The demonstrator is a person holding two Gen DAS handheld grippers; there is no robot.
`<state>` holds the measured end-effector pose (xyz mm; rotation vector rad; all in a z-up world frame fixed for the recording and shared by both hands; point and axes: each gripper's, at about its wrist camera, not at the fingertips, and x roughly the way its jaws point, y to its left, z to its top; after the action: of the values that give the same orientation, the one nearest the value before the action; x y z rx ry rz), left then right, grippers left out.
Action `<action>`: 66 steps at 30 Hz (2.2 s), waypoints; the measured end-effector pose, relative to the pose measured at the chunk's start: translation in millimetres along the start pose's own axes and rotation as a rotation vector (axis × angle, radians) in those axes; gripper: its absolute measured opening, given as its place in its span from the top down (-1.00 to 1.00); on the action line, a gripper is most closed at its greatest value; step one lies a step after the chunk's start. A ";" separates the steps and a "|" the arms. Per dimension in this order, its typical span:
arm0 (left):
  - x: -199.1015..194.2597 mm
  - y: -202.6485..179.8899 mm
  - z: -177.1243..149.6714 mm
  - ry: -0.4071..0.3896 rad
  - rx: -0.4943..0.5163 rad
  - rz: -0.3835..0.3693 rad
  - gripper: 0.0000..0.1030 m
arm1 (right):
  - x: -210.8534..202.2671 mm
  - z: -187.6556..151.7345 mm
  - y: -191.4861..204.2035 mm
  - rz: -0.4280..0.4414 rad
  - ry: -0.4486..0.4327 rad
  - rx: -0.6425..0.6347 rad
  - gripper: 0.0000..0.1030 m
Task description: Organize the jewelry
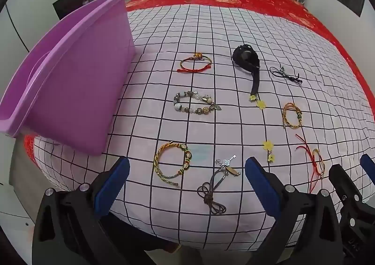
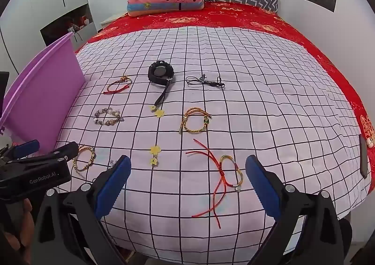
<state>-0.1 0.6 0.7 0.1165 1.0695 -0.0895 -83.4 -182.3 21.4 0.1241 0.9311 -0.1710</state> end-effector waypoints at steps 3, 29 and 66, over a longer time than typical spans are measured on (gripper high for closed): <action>-0.5 0.6 -0.4 0.000 -0.004 0.000 -0.88 | -1.1 -0.2 -0.8 -0.002 -0.003 0.002 -0.82; -7.0 3.6 -10.0 0.003 -0.028 -0.005 -0.88 | -8.9 -3.0 1.2 -0.004 -0.008 -0.009 -0.82; -9.1 8.4 -6.6 -0.003 -0.037 -0.005 -0.88 | -8.9 -2.5 1.5 0.002 -0.006 -0.009 -0.82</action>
<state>-9.1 10.0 6.0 0.0801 1.0682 -0.0742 -90.3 -179.6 27.1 0.1161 0.9255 -0.1658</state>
